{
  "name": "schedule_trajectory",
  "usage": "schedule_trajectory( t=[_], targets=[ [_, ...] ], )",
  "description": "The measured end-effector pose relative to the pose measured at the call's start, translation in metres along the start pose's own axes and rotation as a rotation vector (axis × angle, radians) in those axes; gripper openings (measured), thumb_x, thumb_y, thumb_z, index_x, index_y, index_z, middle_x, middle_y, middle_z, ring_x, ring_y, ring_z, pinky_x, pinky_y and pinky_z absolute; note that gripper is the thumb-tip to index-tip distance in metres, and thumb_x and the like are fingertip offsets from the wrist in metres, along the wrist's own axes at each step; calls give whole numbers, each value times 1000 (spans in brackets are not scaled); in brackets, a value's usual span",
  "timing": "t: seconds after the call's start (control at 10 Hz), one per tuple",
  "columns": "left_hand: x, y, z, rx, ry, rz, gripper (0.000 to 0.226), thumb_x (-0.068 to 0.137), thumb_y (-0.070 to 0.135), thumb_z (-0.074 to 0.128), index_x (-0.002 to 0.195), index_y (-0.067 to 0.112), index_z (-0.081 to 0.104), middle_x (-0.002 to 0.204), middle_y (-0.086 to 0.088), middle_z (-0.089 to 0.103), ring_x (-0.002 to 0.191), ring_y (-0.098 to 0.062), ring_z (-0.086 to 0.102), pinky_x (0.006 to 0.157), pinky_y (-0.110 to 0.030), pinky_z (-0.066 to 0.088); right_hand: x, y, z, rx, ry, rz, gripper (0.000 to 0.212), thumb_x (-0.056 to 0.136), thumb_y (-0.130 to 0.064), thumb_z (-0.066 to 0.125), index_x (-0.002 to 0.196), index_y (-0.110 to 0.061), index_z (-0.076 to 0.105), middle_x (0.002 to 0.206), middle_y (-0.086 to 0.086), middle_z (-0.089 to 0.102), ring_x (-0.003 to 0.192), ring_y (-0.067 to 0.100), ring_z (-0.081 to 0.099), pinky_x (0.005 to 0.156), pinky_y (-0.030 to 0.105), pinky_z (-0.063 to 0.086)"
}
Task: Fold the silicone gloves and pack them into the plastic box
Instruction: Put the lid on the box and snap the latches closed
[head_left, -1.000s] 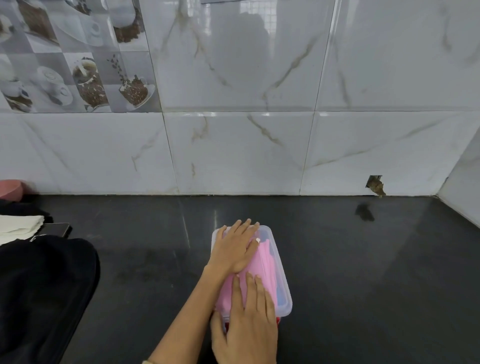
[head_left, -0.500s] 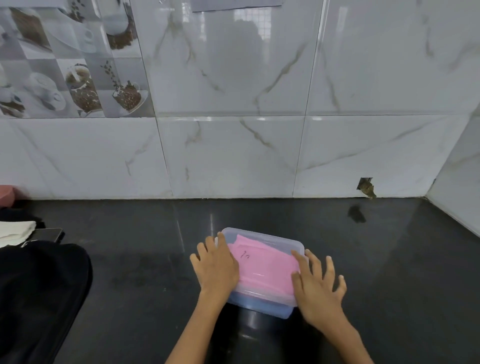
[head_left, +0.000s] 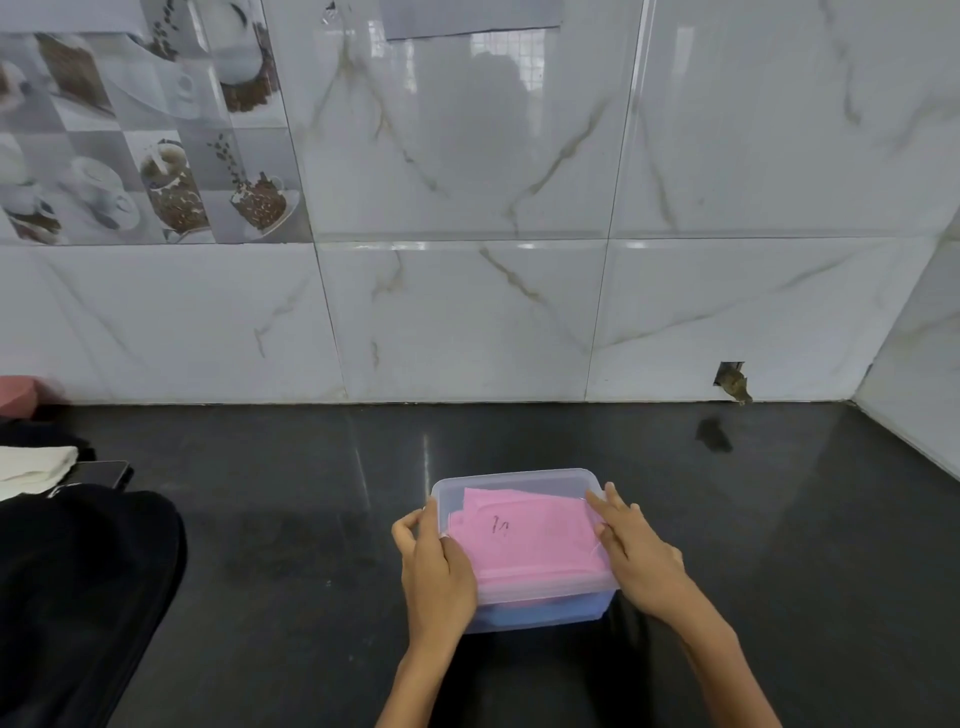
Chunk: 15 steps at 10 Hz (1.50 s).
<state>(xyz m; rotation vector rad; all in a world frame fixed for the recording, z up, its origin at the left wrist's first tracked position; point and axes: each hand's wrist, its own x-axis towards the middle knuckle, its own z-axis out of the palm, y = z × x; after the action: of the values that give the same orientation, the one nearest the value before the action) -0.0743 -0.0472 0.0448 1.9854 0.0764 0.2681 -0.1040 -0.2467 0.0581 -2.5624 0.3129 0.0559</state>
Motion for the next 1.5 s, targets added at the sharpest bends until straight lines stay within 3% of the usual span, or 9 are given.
schedule_trajectory(
  t=[0.2,0.4,0.5,0.7,0.8,0.9,1.1,1.3,1.5],
  targets=[
    [1,0,1,-33,0,-28,36,97,10,36,131,16,46,114,7,31,87,-12,52,66,-15,38,8,-25,13,-170,246,-190,52,101,-32,25,150,-24,7,159,-6,2,146,14,-6,113,34,-12],
    [2,-4,2,-84,14,-55,39,96,9,38,134,15,44,113,9,30,83,-2,50,69,-17,41,19,-32,21,-259,133,-270,60,98,-47,20,150,-18,7,160,-2,8,146,13,8,117,28,3],
    [2,-10,3,-184,32,-90,40,96,9,42,136,14,42,118,9,32,105,-13,52,83,-29,46,20,-30,24,-336,94,-277,63,97,-51,17,150,-19,7,160,-1,3,147,13,6,117,29,3],
    [1,-10,2,-417,48,-374,58,93,24,51,145,21,26,141,-5,37,118,-28,51,90,-46,52,24,-29,27,-347,52,-264,66,95,-56,12,149,-21,-3,159,-3,-6,146,12,-3,108,25,-9],
    [-4,-10,7,-538,112,-590,60,89,30,58,141,17,31,133,-11,48,111,-29,56,85,-42,52,24,-28,27,-355,74,-276,65,96,-54,12,150,-21,0,160,-3,-3,147,12,0,113,26,-6],
    [-11,-10,10,-687,92,-724,51,83,32,64,122,1,52,104,-12,62,90,-29,60,67,-33,46,23,-28,27,-378,109,-292,65,96,-52,15,150,-18,4,160,0,0,147,14,6,118,30,4],
    [-6,-10,11,-768,50,-807,30,78,27,70,98,6,63,86,-11,68,82,-30,64,74,-39,52,22,-29,26,-373,105,-286,65,96,-52,15,150,-19,1,160,-1,-1,147,13,4,118,29,2],
    [-7,-10,13,-693,244,-647,47,72,15,79,113,13,56,97,-5,64,83,-22,62,71,-35,54,23,-29,26,-369,88,-270,65,96,-53,14,150,-21,-2,160,-3,-3,147,12,1,117,29,0],
    [-8,-8,13,-534,224,-395,55,83,17,69,133,23,45,114,1,54,100,-19,57,82,-43,56,23,-28,28,-362,85,-267,65,96,-54,14,150,-21,-2,159,-3,-3,147,12,1,117,29,0]
  ],
)
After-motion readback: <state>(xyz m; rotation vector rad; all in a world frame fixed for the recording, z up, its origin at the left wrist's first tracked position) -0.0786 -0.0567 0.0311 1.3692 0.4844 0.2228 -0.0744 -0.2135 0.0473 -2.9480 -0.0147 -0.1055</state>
